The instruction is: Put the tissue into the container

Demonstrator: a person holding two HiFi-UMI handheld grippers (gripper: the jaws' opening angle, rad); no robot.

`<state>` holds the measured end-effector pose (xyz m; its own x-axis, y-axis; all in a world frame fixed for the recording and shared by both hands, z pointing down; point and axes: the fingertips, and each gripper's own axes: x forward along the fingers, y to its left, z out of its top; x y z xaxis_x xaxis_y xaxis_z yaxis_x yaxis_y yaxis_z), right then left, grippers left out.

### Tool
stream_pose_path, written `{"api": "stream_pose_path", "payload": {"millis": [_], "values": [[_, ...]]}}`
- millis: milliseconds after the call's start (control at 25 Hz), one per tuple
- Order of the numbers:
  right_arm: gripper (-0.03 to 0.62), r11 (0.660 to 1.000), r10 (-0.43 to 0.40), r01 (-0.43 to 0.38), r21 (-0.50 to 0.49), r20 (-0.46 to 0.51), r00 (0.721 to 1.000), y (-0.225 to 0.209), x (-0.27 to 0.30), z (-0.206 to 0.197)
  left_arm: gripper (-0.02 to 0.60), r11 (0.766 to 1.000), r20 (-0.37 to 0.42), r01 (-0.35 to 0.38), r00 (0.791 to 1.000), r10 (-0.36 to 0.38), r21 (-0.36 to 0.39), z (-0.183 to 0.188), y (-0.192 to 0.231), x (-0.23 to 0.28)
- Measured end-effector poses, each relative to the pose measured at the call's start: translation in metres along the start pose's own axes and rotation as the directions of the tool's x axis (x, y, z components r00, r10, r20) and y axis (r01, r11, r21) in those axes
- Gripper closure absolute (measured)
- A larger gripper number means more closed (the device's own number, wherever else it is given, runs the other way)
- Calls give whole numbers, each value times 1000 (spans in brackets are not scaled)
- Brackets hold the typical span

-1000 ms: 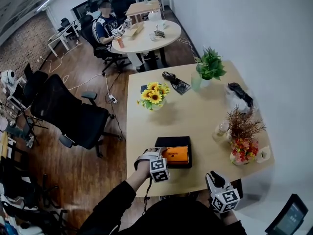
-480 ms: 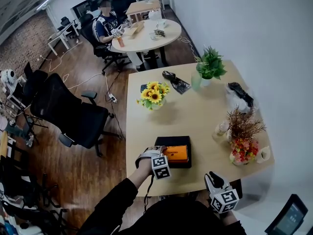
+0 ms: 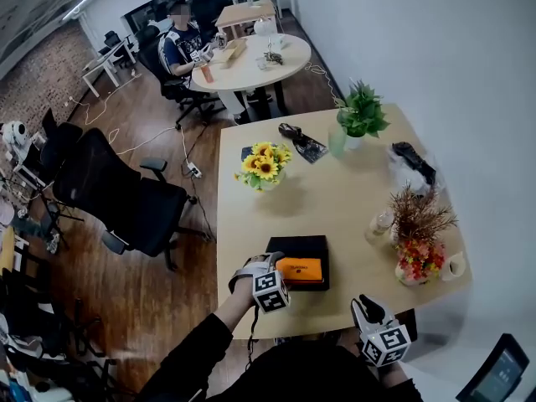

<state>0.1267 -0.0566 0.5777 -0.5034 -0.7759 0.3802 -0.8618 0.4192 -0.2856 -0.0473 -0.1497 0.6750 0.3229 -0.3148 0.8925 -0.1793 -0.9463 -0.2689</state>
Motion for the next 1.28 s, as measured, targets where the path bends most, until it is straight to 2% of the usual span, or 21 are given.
{"api": "stream_pose_path", "payload": {"millis": [120, 280, 440, 560, 640, 760, 1040, 1280], "values": [[510, 1000, -3, 3, 2, 0, 1000, -1, 2, 0, 215, 992, 84, -45, 995, 55, -114, 6, 9, -17], [510, 1000, -4, 4, -2, 8, 1000, -3, 5, 6, 218, 961, 190, -72, 974, 126, -268, 15, 17, -46], [510, 1000, -17, 17, -1, 26, 1000, -10, 6, 15, 222, 914, 289, -36, 943, 164, -403, 25, 10, -74], [510, 1000, -25, 25, 2, 36, 999, -15, 7, 21, 224, 884, 346, 9, 922, 173, -467, 29, -1, -88], [510, 1000, -29, 28, 5, 36, 999, -17, 7, 23, 224, 873, 364, 24, 914, 177, -486, 30, -9, -94], [510, 1000, -24, 24, 9, 35, 999, -18, 9, 20, 225, 869, 369, 25, 911, 183, -494, 30, -19, -101], [510, 1000, -12, 12, 8, 31, 999, -13, 11, 15, 225, 880, 384, 18, 904, 189, -475, 39, -31, -112], [510, 1000, -11, 11, 6, 33, 999, -11, 9, 17, 227, 865, 431, 10, 870, 240, -501, 52, -28, -130]]}}
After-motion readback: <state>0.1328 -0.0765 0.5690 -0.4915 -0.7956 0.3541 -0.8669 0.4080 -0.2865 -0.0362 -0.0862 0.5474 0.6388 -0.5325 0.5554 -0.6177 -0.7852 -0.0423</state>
